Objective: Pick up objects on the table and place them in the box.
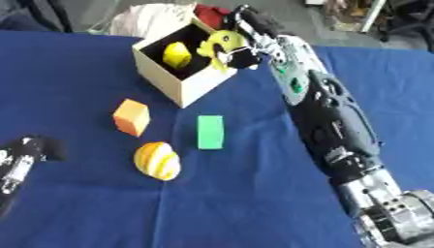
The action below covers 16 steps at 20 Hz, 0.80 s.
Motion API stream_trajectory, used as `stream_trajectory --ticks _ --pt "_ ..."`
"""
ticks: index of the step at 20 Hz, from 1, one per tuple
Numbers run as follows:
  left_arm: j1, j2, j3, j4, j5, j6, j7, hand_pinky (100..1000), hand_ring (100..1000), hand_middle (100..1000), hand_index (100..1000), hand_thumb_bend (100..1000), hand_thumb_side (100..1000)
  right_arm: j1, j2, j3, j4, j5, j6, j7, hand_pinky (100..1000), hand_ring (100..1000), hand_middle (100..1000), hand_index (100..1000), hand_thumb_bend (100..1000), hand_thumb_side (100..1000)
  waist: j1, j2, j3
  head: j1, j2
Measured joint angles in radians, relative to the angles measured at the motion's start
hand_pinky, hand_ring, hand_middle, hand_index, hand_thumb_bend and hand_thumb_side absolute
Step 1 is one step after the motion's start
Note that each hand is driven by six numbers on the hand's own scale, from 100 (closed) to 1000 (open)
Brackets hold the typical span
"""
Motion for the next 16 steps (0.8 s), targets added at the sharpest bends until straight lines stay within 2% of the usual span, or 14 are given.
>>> stream_trajectory --ticks 3,4,5,6,7,8,9,11,14,16 --pt "-0.006 0.000 -0.006 0.000 0.005 0.000 -0.007 670 574 513 663 100 790 -0.005 0.021 -0.017 0.015 0.039 0.016 -0.060 323 261 223 419 100 179 -0.008 0.000 0.025 -0.015 -0.006" --pt "-0.006 0.000 -0.008 0.000 0.007 0.000 -0.009 670 574 513 663 100 792 -0.008 0.027 -0.021 0.016 0.052 0.021 -0.081 368 296 256 453 100 220 -0.009 0.000 0.031 -0.018 -0.008" --pt "-0.007 0.000 -0.009 0.000 0.007 0.000 -0.010 670 574 513 662 100 791 -0.012 0.032 -0.024 0.017 0.065 0.026 -0.102 422 349 310 508 100 160 -0.010 0.000 0.036 -0.023 -0.010" --pt "-0.009 0.000 -0.010 0.000 0.008 0.000 -0.010 670 574 513 663 100 791 -0.015 0.036 -0.025 0.017 0.080 0.032 -0.122 443 372 336 532 100 157 -0.010 0.000 0.039 -0.026 -0.011" --pt "-0.011 0.000 -0.010 0.000 0.008 0.000 -0.011 670 574 513 663 100 792 -0.017 0.038 -0.025 0.019 0.095 0.037 -0.138 507 442 439 622 100 133 -0.011 0.000 0.041 -0.029 -0.013" --pt "-0.012 0.000 -0.010 0.000 0.008 0.001 -0.012 670 574 513 663 100 791 -0.018 0.043 -0.025 0.021 0.111 0.043 -0.154 530 468 483 670 100 154 -0.013 0.000 0.043 -0.032 -0.013" --pt "-0.013 0.000 -0.010 0.000 0.009 0.001 -0.013 670 574 513 663 100 792 -0.018 0.046 -0.025 0.023 0.128 0.048 -0.167 569 520 564 754 100 159 -0.014 0.000 0.045 -0.035 -0.014" --pt "-0.013 0.000 -0.011 0.000 0.010 0.001 -0.015 670 574 513 663 100 793 -0.018 0.055 -0.025 0.033 0.162 0.059 -0.184 622 598 659 839 100 166 -0.015 0.000 0.049 -0.038 -0.014" --pt "-0.015 0.000 -0.015 0.000 0.010 0.001 -0.016 670 574 512 663 100 794 -0.014 0.066 -0.025 0.055 0.211 0.074 -0.189 706 739 766 915 100 181 -0.016 0.001 0.053 -0.041 -0.015" --pt "-0.015 0.000 -0.015 0.000 0.010 0.000 -0.017 670 574 512 663 100 796 -0.009 0.074 -0.025 0.073 0.231 0.085 -0.178 809 851 867 966 100 189 -0.020 0.001 0.054 -0.041 -0.017"
